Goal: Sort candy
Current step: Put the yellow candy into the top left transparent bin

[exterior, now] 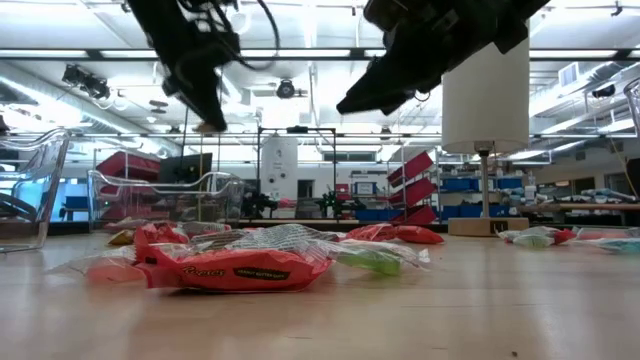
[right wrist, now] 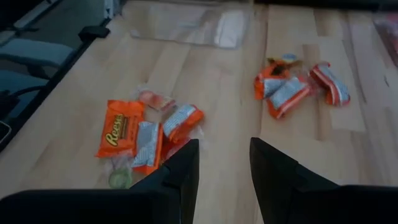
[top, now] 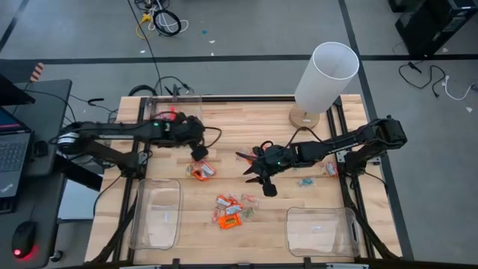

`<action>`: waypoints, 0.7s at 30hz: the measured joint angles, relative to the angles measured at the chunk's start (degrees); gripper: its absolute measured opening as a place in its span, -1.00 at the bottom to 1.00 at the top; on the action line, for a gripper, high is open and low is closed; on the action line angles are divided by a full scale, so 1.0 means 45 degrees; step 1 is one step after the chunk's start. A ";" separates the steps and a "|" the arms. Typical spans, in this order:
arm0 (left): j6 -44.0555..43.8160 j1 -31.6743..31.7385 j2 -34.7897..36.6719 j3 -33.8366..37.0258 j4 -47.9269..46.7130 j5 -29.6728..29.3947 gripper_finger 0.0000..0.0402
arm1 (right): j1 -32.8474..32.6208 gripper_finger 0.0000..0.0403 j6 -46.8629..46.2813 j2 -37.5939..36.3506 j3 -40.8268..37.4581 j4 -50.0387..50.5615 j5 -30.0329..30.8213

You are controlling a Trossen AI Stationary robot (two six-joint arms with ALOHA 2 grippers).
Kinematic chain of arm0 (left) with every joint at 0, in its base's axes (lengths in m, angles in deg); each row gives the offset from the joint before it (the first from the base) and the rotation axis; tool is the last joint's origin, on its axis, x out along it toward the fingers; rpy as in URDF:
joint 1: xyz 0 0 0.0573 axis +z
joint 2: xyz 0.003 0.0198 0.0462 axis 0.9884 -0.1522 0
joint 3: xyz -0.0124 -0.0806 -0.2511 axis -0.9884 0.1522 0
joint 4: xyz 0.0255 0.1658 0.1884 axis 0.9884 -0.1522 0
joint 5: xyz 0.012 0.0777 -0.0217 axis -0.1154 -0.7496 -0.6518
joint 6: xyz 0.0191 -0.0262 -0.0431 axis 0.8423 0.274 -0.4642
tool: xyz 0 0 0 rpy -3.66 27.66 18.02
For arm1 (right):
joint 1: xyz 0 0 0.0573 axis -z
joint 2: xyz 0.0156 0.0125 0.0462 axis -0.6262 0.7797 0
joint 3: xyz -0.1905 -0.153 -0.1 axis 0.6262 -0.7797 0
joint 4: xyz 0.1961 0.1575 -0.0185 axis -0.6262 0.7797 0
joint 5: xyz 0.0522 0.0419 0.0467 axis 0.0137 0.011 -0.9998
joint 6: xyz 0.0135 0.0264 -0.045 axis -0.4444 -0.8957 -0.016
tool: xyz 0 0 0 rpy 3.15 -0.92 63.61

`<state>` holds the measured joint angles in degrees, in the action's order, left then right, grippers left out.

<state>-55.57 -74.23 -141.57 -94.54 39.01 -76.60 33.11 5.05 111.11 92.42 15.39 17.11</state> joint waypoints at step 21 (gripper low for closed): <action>-0.1559 0.0303 0.3993 0.0000 -0.4711 -0.3024 -0.82 | 0.0314 -0.37 0.1106 -0.0227 0.0000 -0.1704 0.5734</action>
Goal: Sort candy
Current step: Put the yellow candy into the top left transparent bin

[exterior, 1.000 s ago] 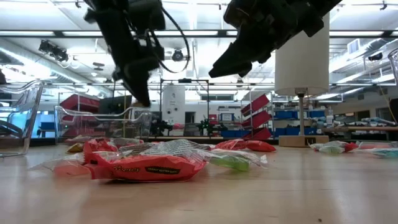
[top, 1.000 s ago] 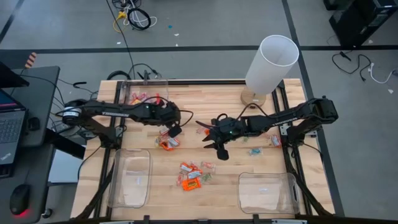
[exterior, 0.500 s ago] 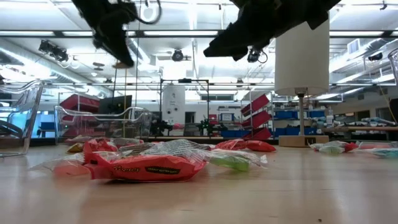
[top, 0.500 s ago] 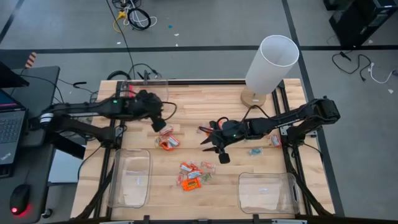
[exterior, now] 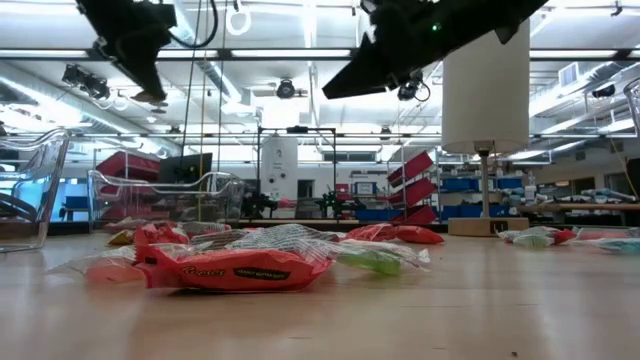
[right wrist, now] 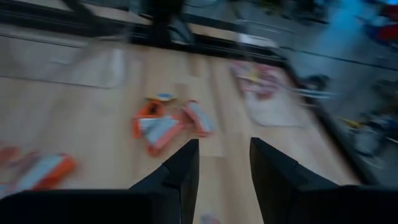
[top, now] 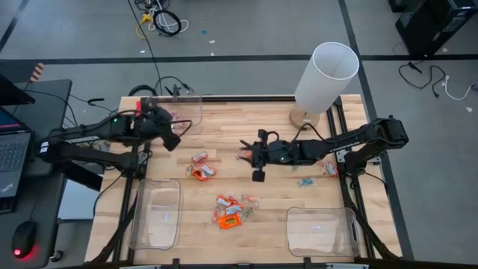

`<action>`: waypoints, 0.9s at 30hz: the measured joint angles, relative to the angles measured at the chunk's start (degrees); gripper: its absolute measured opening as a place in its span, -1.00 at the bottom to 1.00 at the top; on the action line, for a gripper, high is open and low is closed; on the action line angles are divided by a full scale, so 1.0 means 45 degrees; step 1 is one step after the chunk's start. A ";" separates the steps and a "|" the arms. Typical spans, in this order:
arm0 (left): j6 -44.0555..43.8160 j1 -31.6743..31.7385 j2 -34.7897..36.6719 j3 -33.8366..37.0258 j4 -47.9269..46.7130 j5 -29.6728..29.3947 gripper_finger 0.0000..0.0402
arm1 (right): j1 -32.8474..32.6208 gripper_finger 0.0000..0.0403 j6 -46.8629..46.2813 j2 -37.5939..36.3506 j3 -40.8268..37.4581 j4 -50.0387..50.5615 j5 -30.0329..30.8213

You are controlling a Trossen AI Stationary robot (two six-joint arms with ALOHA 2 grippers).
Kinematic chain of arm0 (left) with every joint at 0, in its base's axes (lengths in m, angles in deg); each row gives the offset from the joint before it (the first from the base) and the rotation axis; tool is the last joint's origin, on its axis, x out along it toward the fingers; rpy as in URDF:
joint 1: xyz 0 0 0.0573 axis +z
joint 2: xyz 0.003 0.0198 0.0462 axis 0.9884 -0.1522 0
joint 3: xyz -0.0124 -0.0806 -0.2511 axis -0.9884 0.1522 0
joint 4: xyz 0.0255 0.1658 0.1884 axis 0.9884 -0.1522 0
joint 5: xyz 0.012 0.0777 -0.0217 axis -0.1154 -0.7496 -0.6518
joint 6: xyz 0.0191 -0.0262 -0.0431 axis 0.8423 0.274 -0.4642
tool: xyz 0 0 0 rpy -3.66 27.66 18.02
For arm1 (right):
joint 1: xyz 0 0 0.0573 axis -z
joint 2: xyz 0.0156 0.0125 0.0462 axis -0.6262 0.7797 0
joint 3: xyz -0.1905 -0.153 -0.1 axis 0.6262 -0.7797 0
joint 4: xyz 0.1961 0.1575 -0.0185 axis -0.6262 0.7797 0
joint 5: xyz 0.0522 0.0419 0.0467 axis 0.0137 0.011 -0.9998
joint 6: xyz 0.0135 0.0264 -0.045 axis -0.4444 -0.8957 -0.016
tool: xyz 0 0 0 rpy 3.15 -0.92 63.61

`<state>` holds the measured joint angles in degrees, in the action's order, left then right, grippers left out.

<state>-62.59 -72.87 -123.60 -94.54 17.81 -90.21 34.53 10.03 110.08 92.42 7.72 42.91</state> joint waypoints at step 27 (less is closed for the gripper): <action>0.1741 0.4385 -0.1871 0.0860 0.1627 0.0333 -0.86 | 0.0663 -0.37 -0.0527 0.0000 0.0000 0.0425 0.2358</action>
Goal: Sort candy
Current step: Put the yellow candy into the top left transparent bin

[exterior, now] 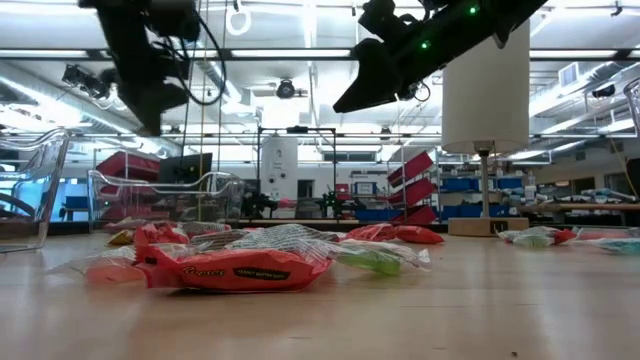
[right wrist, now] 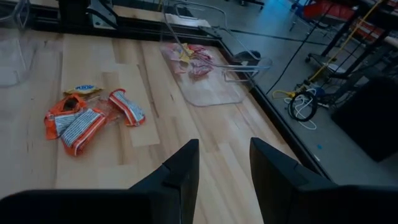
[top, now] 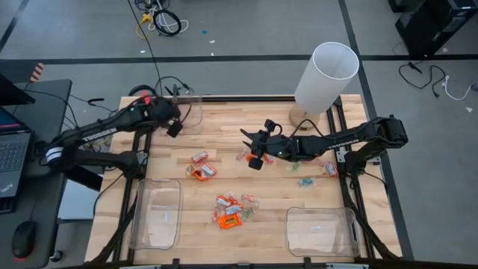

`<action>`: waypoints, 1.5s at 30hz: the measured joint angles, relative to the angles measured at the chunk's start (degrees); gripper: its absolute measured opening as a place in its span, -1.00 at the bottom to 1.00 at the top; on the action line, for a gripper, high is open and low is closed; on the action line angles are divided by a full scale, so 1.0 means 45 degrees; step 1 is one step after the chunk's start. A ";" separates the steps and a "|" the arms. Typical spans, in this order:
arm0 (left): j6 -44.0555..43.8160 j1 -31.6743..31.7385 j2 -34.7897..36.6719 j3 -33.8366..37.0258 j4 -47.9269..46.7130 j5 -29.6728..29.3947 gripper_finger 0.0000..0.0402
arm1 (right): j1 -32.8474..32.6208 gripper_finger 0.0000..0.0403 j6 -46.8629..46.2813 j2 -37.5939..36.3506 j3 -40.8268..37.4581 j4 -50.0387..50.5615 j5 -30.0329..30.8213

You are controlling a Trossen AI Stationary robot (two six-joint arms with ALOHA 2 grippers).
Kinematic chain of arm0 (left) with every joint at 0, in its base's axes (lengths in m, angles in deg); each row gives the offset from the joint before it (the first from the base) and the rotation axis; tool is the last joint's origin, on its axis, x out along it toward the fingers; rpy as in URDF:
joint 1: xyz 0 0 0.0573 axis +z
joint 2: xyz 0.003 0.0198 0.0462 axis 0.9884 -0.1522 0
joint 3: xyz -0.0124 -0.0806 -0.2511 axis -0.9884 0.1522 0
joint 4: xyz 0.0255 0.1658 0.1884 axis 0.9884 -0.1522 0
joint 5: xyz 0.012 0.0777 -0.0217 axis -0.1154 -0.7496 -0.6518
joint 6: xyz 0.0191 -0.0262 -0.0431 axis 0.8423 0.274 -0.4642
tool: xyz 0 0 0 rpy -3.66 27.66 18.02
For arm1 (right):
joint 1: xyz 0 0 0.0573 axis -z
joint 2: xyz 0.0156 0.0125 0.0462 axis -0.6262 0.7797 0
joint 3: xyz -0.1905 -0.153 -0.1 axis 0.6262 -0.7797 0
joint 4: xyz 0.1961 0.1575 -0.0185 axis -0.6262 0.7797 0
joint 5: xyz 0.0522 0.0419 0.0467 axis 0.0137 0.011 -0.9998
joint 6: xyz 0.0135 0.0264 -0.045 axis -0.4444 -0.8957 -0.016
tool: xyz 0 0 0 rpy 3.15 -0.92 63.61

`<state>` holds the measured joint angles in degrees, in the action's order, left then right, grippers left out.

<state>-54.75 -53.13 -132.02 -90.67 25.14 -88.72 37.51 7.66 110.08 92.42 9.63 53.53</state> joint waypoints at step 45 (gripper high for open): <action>0.5193 0.4188 -0.5131 0.0000 0.3153 0.6428 -0.86 | -0.0010 -0.37 -0.0012 0.0000 0.0000 0.0408 -0.0058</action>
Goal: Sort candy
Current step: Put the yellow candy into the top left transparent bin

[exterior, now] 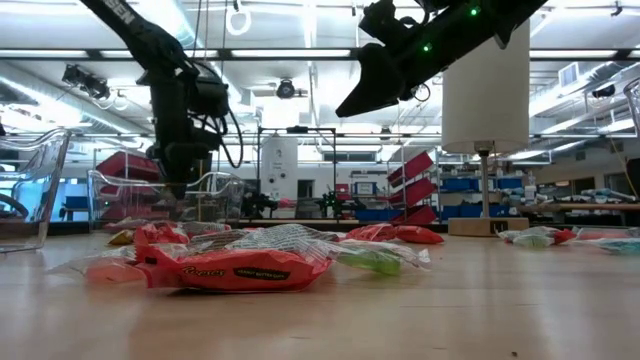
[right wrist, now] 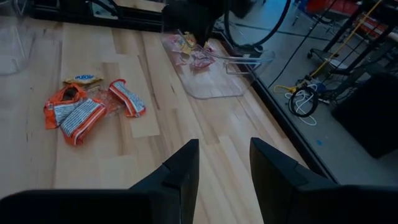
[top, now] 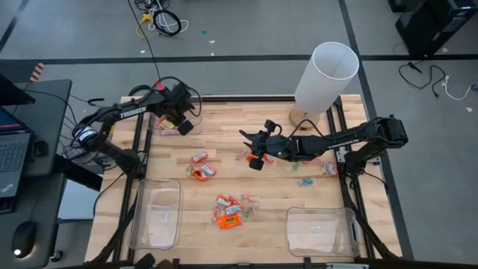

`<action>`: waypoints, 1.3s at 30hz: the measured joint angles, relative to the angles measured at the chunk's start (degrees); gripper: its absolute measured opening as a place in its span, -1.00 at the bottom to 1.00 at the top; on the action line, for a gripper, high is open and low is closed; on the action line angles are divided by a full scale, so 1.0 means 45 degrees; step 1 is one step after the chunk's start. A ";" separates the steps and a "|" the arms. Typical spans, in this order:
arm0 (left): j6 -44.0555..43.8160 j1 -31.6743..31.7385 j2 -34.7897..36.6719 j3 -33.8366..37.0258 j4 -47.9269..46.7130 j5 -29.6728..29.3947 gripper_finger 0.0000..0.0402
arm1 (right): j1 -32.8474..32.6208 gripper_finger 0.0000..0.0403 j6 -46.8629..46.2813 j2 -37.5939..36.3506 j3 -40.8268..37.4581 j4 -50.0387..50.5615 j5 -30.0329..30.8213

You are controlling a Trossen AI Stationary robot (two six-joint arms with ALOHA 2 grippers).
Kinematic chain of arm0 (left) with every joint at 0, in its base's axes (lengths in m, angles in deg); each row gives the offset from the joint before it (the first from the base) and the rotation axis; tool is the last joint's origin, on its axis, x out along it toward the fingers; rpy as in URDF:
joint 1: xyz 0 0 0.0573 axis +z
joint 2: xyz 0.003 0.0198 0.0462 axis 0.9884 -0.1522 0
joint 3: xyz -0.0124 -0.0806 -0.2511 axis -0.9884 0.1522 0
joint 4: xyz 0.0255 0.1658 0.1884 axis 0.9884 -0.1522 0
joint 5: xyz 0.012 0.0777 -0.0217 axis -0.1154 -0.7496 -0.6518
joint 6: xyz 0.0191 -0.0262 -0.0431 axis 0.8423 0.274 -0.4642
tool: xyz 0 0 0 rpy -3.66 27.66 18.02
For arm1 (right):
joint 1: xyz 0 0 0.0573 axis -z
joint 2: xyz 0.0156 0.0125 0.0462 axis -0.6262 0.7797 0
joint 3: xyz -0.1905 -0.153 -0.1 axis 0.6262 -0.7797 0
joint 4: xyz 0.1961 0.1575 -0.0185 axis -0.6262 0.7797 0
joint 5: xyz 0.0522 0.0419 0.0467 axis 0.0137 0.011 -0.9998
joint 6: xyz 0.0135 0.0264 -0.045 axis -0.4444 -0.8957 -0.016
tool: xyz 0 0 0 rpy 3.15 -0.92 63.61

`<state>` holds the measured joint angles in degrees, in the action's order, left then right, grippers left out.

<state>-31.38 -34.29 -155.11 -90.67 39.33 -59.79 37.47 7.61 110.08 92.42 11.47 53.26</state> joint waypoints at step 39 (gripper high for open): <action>-0.0459 -0.0005 -0.0378 0.0000 0.0045 -0.0438 -0.60 | -0.0523 -0.37 0.0136 0.0000 0.0010 -0.0321 -0.0005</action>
<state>-33.45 -34.31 -156.82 -90.67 39.53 -61.76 35.12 8.22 110.08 92.47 10.03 53.24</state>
